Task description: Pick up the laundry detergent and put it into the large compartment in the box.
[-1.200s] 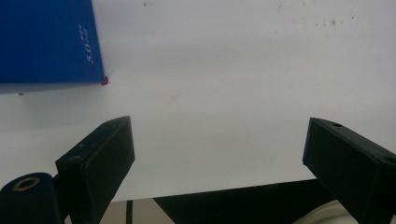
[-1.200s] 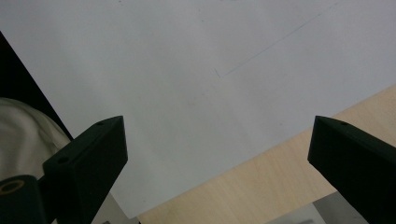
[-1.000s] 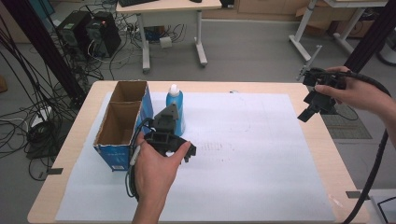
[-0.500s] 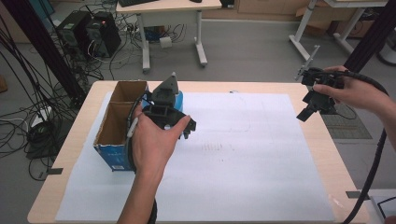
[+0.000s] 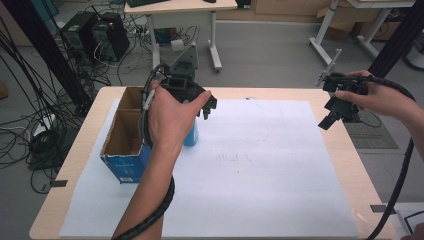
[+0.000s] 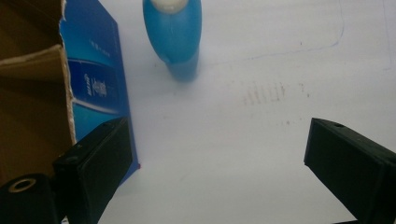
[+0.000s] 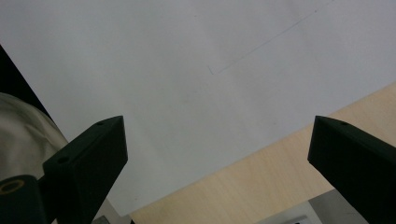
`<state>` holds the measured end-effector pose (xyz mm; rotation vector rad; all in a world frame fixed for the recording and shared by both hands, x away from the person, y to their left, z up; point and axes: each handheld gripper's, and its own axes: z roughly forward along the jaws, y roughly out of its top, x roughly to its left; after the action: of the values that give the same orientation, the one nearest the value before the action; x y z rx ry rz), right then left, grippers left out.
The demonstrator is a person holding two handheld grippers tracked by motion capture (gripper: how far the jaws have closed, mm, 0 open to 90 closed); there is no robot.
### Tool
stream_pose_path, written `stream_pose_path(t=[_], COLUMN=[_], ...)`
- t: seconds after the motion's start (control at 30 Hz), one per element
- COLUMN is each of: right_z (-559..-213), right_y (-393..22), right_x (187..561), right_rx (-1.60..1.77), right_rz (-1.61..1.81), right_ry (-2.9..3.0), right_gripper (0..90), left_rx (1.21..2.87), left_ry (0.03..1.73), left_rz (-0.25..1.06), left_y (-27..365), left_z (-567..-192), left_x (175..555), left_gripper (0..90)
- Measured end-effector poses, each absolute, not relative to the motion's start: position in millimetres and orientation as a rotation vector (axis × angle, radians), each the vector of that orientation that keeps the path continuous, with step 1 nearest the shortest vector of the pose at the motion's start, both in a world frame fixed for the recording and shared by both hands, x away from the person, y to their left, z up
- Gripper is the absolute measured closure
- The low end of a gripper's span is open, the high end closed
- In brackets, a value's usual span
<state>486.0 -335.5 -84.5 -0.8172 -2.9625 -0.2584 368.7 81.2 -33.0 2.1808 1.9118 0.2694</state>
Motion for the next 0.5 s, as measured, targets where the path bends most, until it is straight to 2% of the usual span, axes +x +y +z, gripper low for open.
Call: stream_pose_path(t=[0.5], right_z=[-87.4], right_y=[-344.0], right_x=[487.4], right_rx=[-0.814], right_rz=[-0.280], right_ry=[-2.963], right_gripper=[4.8], left_rx=[2.180], left_ry=[1.945], left_rz=[0.318], left_y=[73.3], left_z=[-22.2], left_x=[405.4], left_gripper=[5.8])
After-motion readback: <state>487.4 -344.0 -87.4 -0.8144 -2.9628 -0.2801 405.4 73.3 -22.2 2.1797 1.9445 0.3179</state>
